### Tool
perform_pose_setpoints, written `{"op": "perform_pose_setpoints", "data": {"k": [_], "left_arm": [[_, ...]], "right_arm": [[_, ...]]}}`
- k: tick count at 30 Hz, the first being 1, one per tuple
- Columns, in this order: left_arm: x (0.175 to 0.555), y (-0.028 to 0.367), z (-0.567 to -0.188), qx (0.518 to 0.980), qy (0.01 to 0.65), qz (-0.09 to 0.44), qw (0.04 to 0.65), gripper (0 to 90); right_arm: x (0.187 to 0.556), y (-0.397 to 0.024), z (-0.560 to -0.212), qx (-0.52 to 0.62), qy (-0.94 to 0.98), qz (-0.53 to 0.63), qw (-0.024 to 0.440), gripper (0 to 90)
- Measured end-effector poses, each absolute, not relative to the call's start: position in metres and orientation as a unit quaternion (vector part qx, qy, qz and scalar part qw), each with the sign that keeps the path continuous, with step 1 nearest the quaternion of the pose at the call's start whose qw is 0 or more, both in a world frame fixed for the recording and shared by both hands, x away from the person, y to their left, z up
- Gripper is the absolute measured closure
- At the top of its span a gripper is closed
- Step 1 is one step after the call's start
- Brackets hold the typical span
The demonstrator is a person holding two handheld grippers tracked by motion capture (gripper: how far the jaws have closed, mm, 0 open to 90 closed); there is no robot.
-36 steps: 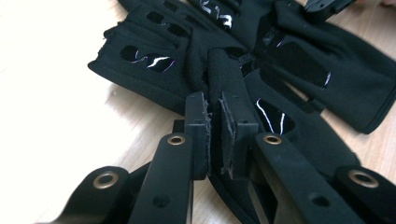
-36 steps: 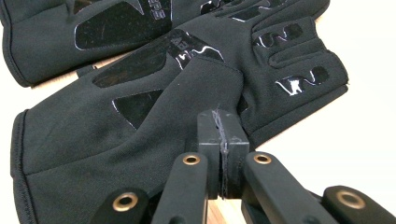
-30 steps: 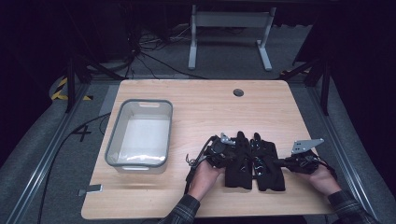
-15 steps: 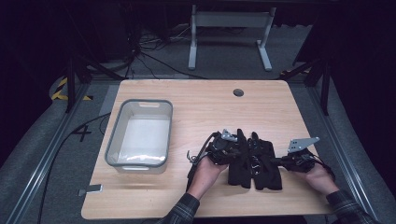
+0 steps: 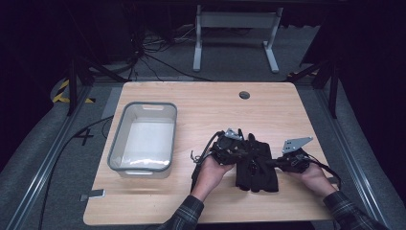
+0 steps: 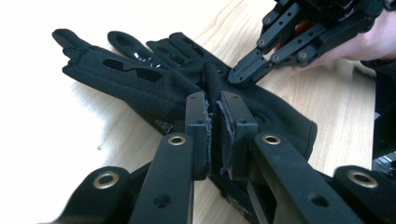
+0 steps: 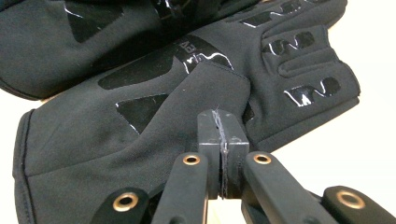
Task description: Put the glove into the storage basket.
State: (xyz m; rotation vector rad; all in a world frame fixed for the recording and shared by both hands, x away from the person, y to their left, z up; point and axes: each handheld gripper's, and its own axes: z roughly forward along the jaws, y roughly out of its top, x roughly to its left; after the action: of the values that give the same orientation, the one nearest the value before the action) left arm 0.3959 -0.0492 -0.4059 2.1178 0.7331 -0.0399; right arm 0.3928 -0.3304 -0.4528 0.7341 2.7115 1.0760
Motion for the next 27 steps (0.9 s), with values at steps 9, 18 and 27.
{"op": "perform_pose_setpoints", "data": {"k": [9, 18, 27], "left_arm": [[0.400, -0.057, -0.406, 0.852, 0.293, -0.018, 0.434, 82.5], [0.404, -0.072, -0.408, 0.854, 0.288, -0.021, 0.432, 81.8], [0.407, -0.087, -0.408, 0.857, 0.283, -0.014, 0.430, 81.6]], "right_arm": [[0.399, -0.316, -0.454, 0.232, 0.902, 0.360, 0.062, 90.0], [0.399, -0.316, -0.454, 0.232, 0.901, 0.361, 0.061, 90.0], [0.396, -0.332, -0.445, 0.242, 0.894, 0.371, 0.071, 90.0]]}}
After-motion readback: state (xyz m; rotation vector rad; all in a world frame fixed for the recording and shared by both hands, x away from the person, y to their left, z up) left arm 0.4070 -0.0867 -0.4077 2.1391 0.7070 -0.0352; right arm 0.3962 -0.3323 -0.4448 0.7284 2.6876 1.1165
